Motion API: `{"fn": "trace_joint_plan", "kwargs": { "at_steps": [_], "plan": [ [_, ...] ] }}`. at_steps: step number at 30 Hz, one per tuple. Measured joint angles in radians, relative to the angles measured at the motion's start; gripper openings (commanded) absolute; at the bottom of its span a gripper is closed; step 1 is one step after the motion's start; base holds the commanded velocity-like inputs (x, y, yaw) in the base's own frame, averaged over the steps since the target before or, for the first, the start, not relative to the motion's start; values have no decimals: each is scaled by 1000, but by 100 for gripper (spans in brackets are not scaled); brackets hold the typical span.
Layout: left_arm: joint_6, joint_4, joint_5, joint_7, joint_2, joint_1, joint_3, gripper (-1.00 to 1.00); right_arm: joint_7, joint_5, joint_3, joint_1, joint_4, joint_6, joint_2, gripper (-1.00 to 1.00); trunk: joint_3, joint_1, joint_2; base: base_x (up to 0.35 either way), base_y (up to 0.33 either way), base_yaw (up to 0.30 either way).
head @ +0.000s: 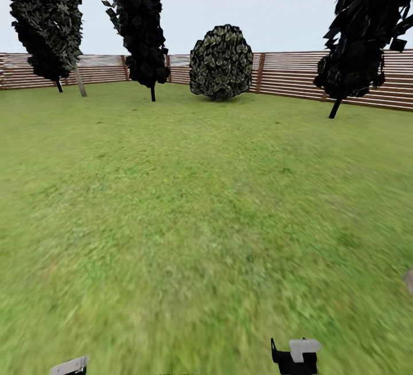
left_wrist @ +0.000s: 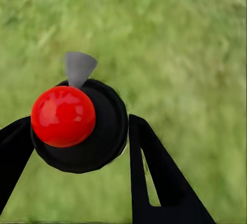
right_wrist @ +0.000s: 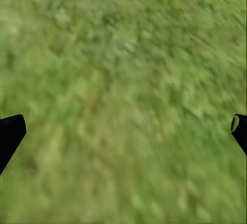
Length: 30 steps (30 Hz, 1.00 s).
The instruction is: In the garden, pick up the pesticide atomizer on the floor and spray pesticide onto both trees until each tree trunk is fully covered.
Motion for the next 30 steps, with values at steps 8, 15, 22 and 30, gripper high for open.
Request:
{"fn": "trace_joint_plan", "kwargs": {
  "at_steps": [8,15,22,30],
  "plan": [
    [-1,0,0,0,0,0,0,-100,0,0,0,0,0,0,0,100,-7,0,0,0,0,263],
    [0,0,0,0,-1,0,0,-100,0,0,0,0,0,0,0,100,-13,0,0,0,0,263],
    [0,0,1,1,-1,0,0,-100,0,0,0,0,0,0,0,100,-19,0,0,-110,107,263],
    [-1,-1,7,1,0,0,2,-100,0,0,0,0,0,0,0,100,-25,0,0,-137,278,265]
  ]
}}
